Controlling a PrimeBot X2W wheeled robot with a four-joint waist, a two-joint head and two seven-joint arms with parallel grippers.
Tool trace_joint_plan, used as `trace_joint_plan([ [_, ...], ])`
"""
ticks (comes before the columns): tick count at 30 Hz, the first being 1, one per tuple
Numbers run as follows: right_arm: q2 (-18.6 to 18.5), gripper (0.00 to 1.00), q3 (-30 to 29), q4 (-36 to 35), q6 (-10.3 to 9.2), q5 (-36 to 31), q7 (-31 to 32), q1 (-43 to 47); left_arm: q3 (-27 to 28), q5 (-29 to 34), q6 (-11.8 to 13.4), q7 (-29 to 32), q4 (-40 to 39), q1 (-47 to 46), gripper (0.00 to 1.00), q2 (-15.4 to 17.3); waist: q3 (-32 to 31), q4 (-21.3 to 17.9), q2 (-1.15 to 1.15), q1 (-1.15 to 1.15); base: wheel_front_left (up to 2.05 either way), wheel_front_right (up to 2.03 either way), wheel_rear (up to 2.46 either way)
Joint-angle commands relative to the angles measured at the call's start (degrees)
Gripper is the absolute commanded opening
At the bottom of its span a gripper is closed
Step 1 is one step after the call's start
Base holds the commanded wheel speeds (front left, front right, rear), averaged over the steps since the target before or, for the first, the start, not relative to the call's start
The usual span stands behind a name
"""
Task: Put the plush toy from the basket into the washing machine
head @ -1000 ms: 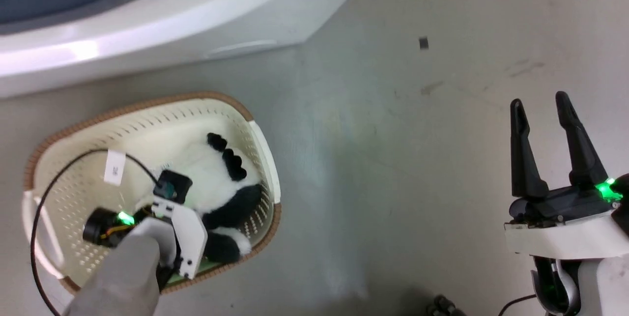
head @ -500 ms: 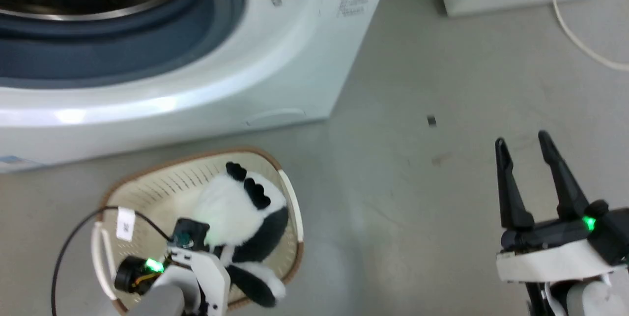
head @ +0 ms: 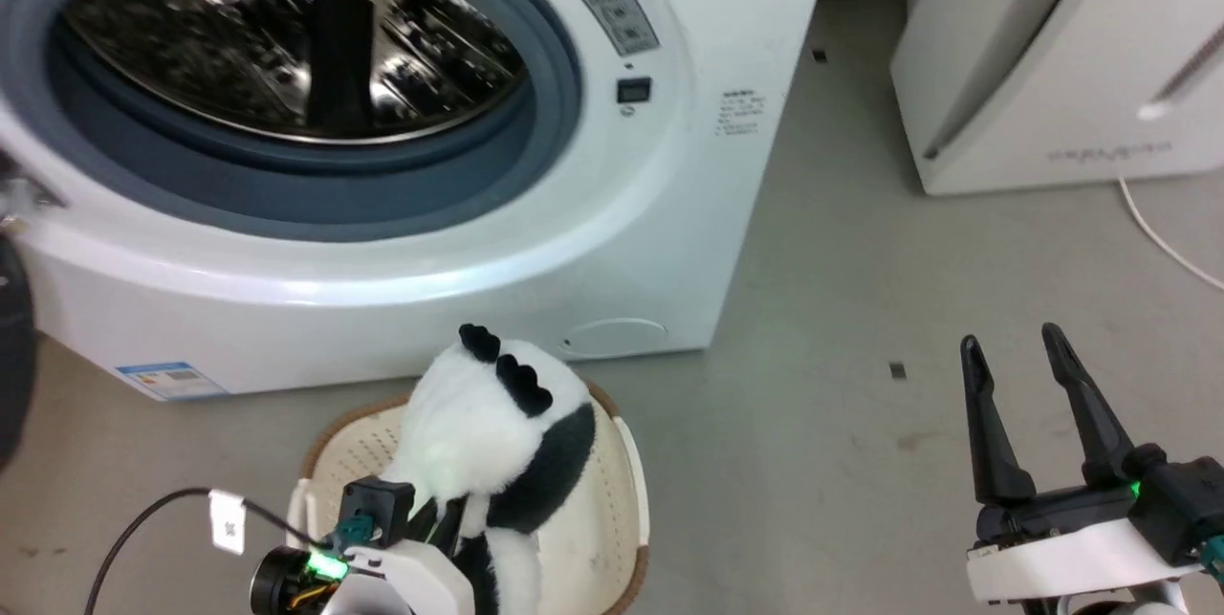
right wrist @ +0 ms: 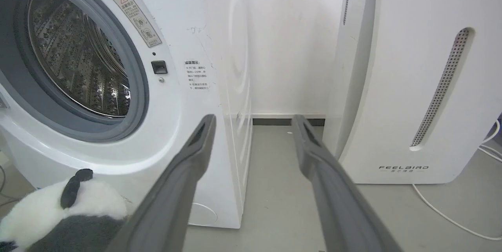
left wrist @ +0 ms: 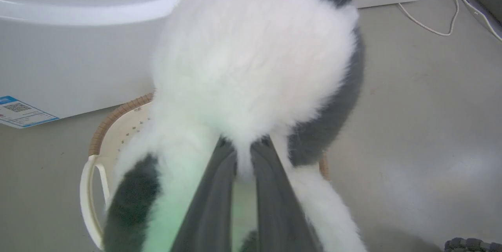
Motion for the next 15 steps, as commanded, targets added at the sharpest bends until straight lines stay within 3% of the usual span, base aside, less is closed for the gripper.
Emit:
trace_joint_plan([
  [1,0.04,1.00,-0.16,0.20,-0.05,-0.18,-0.25,0.71,0.88,0.53,0.42,-0.33,-1.59,0.89,0.00,0.28,-1.91,1.59,0.00,0.01,0.00,0.00,0.00],
  [15,0.04,1.00,0.32,-0.04,-0.05,0.16,-0.25,2.53,12.56,12.97,3.60,-0.33,-27.32,10.52,0.00,1.47,-5.22,2.62,0.00,0.01,0.00,0.00,0.00],
])
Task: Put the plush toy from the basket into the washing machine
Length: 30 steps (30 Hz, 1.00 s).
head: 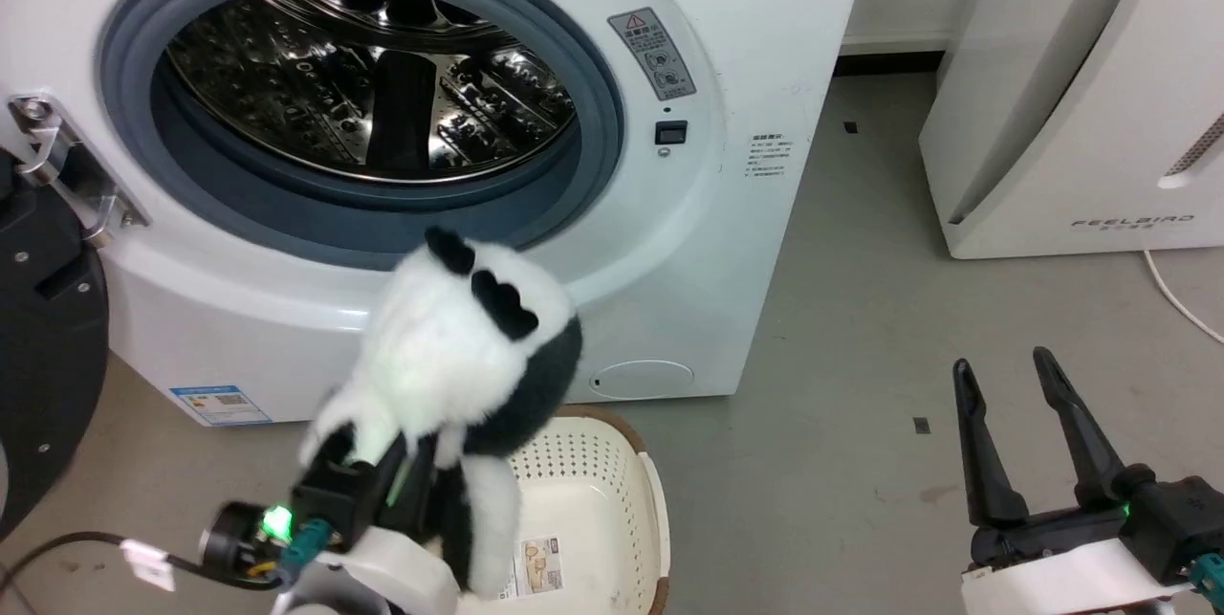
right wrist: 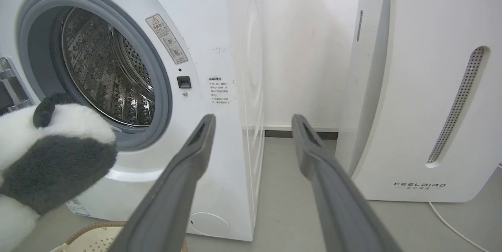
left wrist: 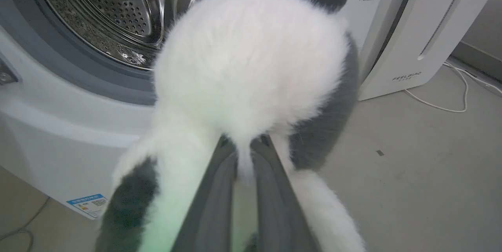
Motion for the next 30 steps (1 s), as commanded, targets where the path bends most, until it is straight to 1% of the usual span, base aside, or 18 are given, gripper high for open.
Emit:
trace_joint_plan([
  [1,0.04,1.00,0.19,-0.24,-0.05,0.34,-0.25,0.32,0.99,0.61,0.32,-0.33,-1.69,0.18,0.00,0.19,0.38,-0.44,0.00,0.01,0.00,0.00,0.00],
  [3,0.04,1.00,0.39,-0.55,-0.05,0.44,-0.25,-0.18,2.59,1.61,0.29,-0.33,-4.42,0.10,0.00,0.49,1.10,-1.04,0.00,0.01,0.00,0.00,0.00],
  [6,0.04,1.00,0.74,-1.23,-0.05,0.49,-0.25,-1.11,4.91,2.53,-0.53,-0.33,-7.45,-1.29,0.00,1.43,2.78,-2.08,0.00,0.01,0.00,0.00,0.00],
  [10,0.04,1.00,1.55,-2.18,-0.05,1.32,-0.25,-2.88,6.65,3.41,-2.00,-0.33,-8.97,-4.76,0.00,3.53,6.17,-3.86,0.00,0.01,0.00,0.00,0.00],
  [14,0.04,1.00,2.09,-4.08,-0.05,1.99,-0.25,-4.89,7.81,3.76,-3.99,0.55,-8.85,-11.39,0.00,6.93,10.57,-5.38,0.00,0.01,0.00,0.00,0.00],
  [20,0.04,1.00,1.73,-5.58,-0.05,2.63,-0.25,-7.73,8.84,2.95,-6.75,6.86,-7.35,-24.60,0.00,12.26,18.43,-7.49,0.00,0.01,0.00,0.00,0.00],
  [25,0.04,1.00,1.08,-6.70,-0.05,4.07,-0.25,-10.08,6.88,2.75,-8.41,12.42,-4.86,-36.62,0.00,17.80,24.99,-9.33,0.00,0.01,0.00,0.00,0.00],
  [28,0.04,1.00,1.00,-6.98,-0.05,4.83,-0.25,-10.99,4.16,2.07,-8.79,15.60,-2.28,-43.90,0.00,20.96,28.51,-10.15,0.00,0.01,0.00,0.00,0.00],
  [30,0.04,1.00,1.04,-6.87,-0.05,5.23,-0.25,-11.42,0.96,0.74,-8.86,17.61,0.21,-48.41,0.00,22.86,30.26,-10.61,0.00,0.01,0.00,0.00,0.00],
])
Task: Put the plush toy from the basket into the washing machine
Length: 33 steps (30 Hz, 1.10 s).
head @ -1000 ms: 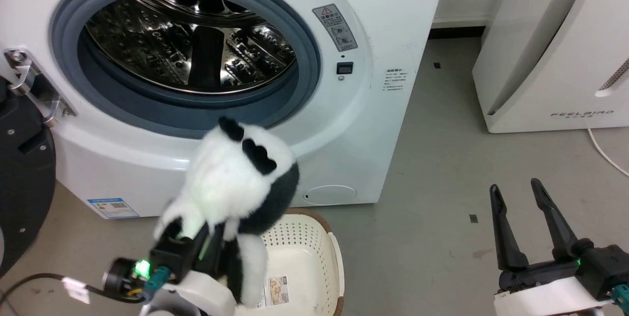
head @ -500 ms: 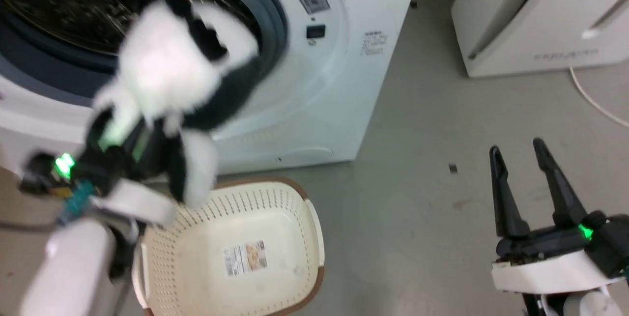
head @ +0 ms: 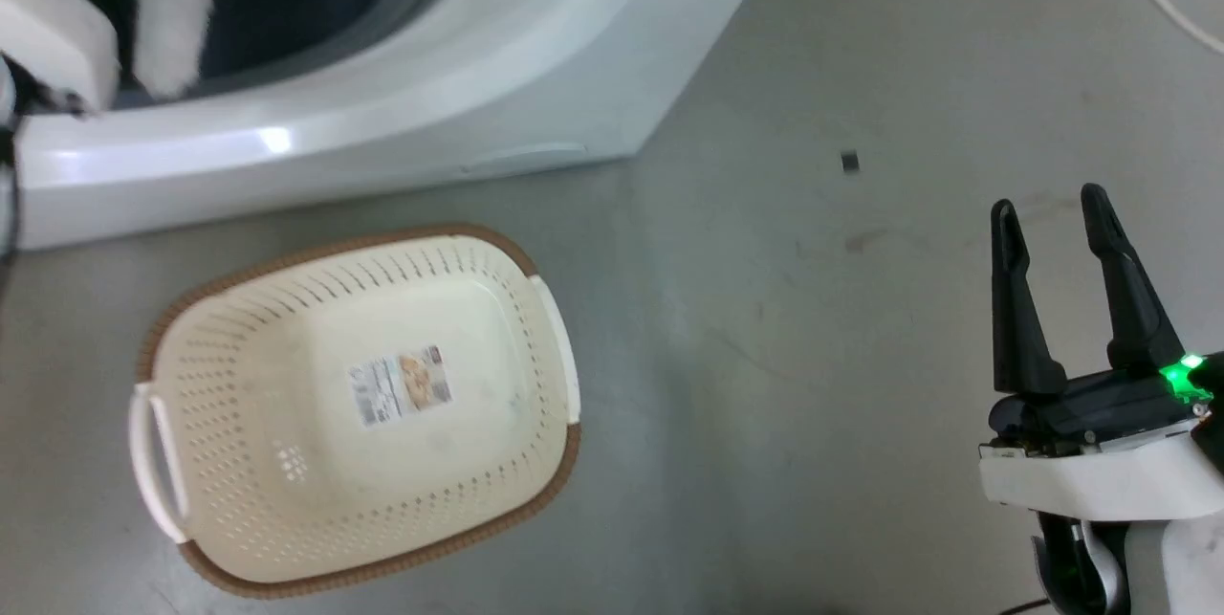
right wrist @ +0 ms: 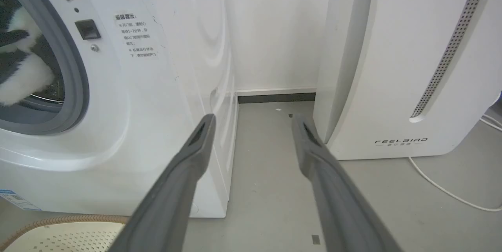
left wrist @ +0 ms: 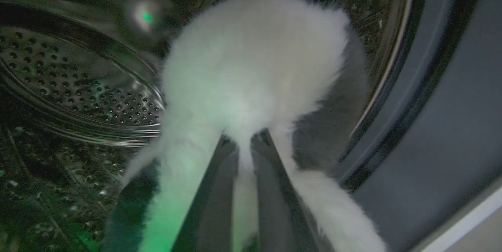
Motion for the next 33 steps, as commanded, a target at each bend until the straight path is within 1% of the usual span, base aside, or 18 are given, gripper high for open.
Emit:
trace_joint_plan([
  [1,0.05,1.00,0.02,-0.17,-0.05,0.39,-0.25,-1.06,-1.72,-1.66,-0.19,0.88,1.38,-2.93,0.00,0.98,4.29,-2.01,0.00,-0.01,0.00,0.00,0.00],
  [5,0.05,1.00,0.30,-0.31,-0.05,1.43,-0.25,-1.99,-9.37,-6.64,-0.21,5.54,6.96,-10.92,0.00,4.81,7.10,-3.00,0.00,-0.01,0.00,0.00,0.00],
  [6,0.05,1.00,0.30,-0.31,-0.05,1.43,-0.25,-1.99,-9.37,-6.64,-0.21,5.54,6.96,-10.92,0.00,4.81,7.10,-3.00,0.00,-0.01,0.00,0.00,0.00],
  [10,0.05,1.00,0.54,-0.49,-0.05,2.09,-0.25,-2.73,-15.62,-12.31,-0.22,9.35,11.36,-18.52,0.00,7.12,9.24,-3.68,0.00,-0.01,0.00,0.00,0.00],
  [12,0.05,1.00,0.61,-0.52,-0.05,2.32,-0.25,-3.00,-18.15,-14.79,-0.22,10.74,13.32,-22.04,0.00,7.68,10.24,-3.90,0.00,-0.01,0.00,0.00,0.00],
  [16,0.05,1.00,0.93,-0.61,-0.05,2.65,-0.25,-3.59,-22.17,-18.90,-0.22,12.52,17.14,-27.82,0.00,7.85,11.92,-4.17,0.00,-0.01,0.00,0.00,0.00],
  [20,0.05,1.00,1.17,-0.65,-0.05,2.97,-0.25,-3.98,-24.29,-23.01,-0.22,13.81,21.66,-31.48,0.00,7.12,12.76,-4.37,0.00,-0.01,0.00,0.00,0.00],
  [23,0.05,1.00,1.18,-0.49,-0.05,3.67,-0.25,-3.99,-24.89,-27.39,-0.22,14.21,23.71,-32.85,0.00,6.08,13.14,-4.35,0.00,-0.01,0.00,0.00,0.00],
  [25,0.05,1.00,0.30,-0.12,-0.05,5.73,-0.25,-3.95,-26.67,-28.72,-0.23,14.32,23.99,-33.18,0.00,5.74,13.11,-4.07,0.00,-0.01,0.00,0.00,0.00],
  [29,0.05,1.00,0.00,0.34,-0.05,5.06,-0.25,-4.31,-30.17,-31.56,-0.23,13.63,23.99,-32.95,0.00,5.81,12.23,-3.49,0.00,-0.01,0.00,0.00,0.00],
  [30,0.05,1.00,0.12,0.38,-0.05,4.57,-0.25,-4.39,-30.79,-31.97,-0.23,12.88,24.27,-32.83,0.22,5.90,11.79,-3.35,0.00,-0.01,0.00,0.00,0.00],
  [31,0.05,1.00,0.19,0.45,-0.05,4.22,-0.25,-4.45,-31.35,-32.14,-0.23,11.84,24.61,-32.71,0.80,5.98,11.32,-3.24,0.00,-0.01,0.00,0.00,0.00],
  [32,0.05,1.00,0.18,0.54,-0.05,4.01,-0.25,-4.49,-31.86,-32.29,-0.23,10.74,25.08,-32.52,1.00,5.97,10.79,-3.14,0.00,-0.01,0.00,0.00,0.00],
  [33,0.05,1.00,0.07,0.64,-0.05,3.88,-0.25,-4.50,-32.40,-32.57,-0.23,9.65,25.49,-32.15,1.00,5.79,10.12,-3.00,0.00,-0.01,0.00,0.00,0.00],
])
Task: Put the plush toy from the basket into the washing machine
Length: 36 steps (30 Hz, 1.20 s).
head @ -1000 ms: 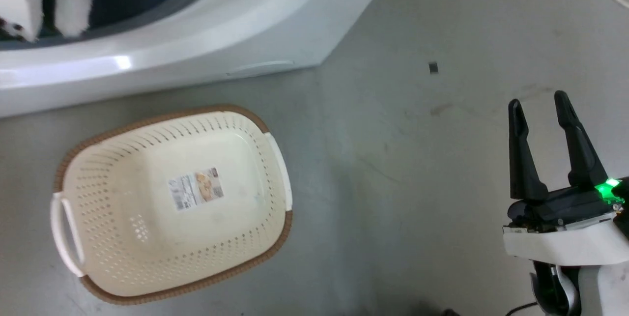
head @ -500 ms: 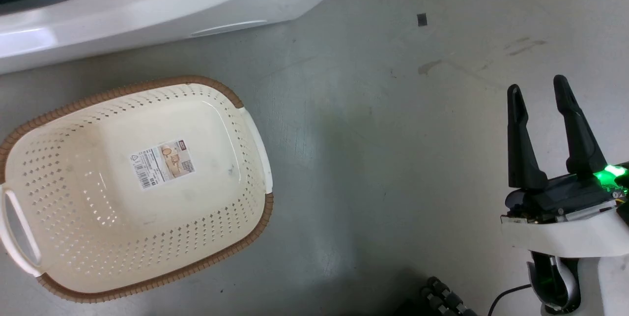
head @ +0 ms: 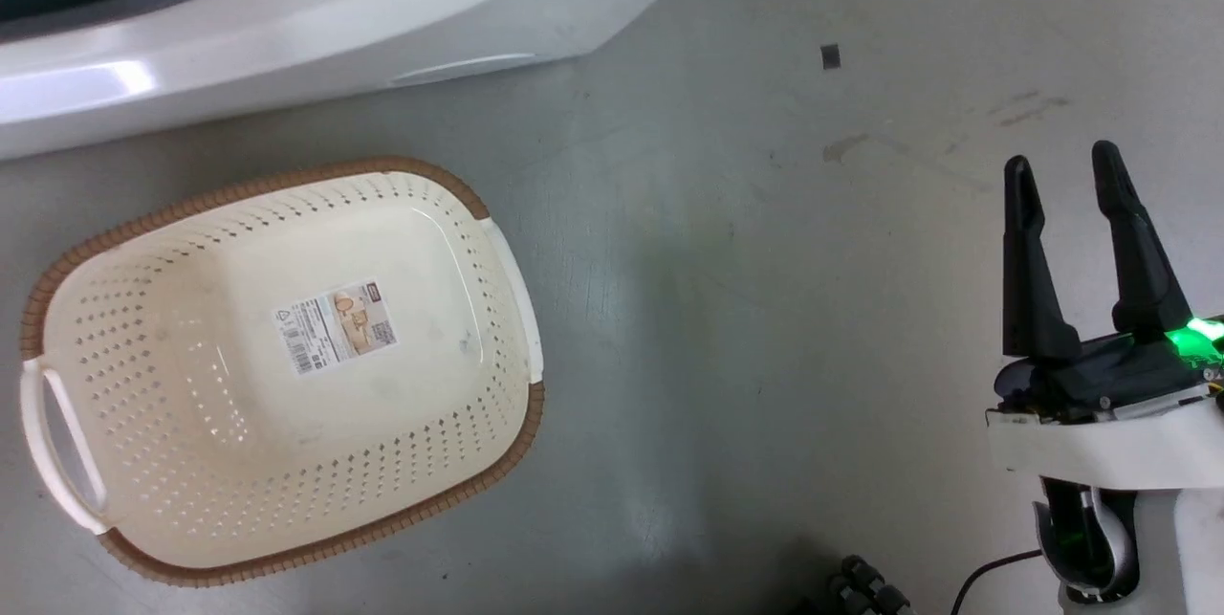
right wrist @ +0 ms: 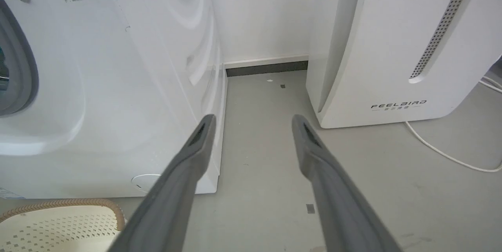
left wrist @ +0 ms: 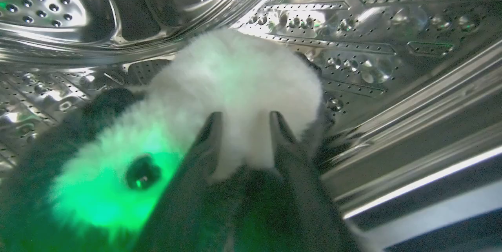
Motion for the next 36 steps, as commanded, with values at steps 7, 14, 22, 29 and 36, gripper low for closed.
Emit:
trace_joint_plan([
  [7,0.04,1.00,-2.95,1.59,-0.05,-0.01,-0.25,0.33,-2.35,-4.07,-0.16,-10.89,3.31,6.20,1.00,-2.44,-8.11,1.96,0.00,-0.01,0.00,0.00,0.00],
  [14,0.04,1.00,-4.70,3.86,-0.05,-2.89,-0.25,2.65,-3.36,-8.28,-0.16,-21.99,5.73,16.64,1.00,-5.21,-18.15,4.53,0.00,-0.01,0.00,0.00,0.00],
  [22,0.04,1.00,-5.04,4.34,-0.05,-6.16,-0.25,6.47,-0.78,-8.75,1.10,-28.20,4.21,28.78,1.00,-9.52,-28.62,8.89,0.00,-0.01,0.00,0.00,0.00],
  [29,0.04,1.00,-4.56,4.30,-0.05,-9.08,-0.25,10.37,12.05,-0.30,7.40,-28.28,-12.62,45.35,1.00,-12.25,-36.32,12.79,0.00,-0.01,0.00,0.00,0.00],
  [36,0.04,1.00,-3.77,4.83,-0.05,-9.36,-0.25,13.76,25.66,10.62,15.26,-28.29,-29.39,66.47,1.00,-17.77,-42.42,15.41,0.00,-0.01,0.00,0.00,0.00],
])
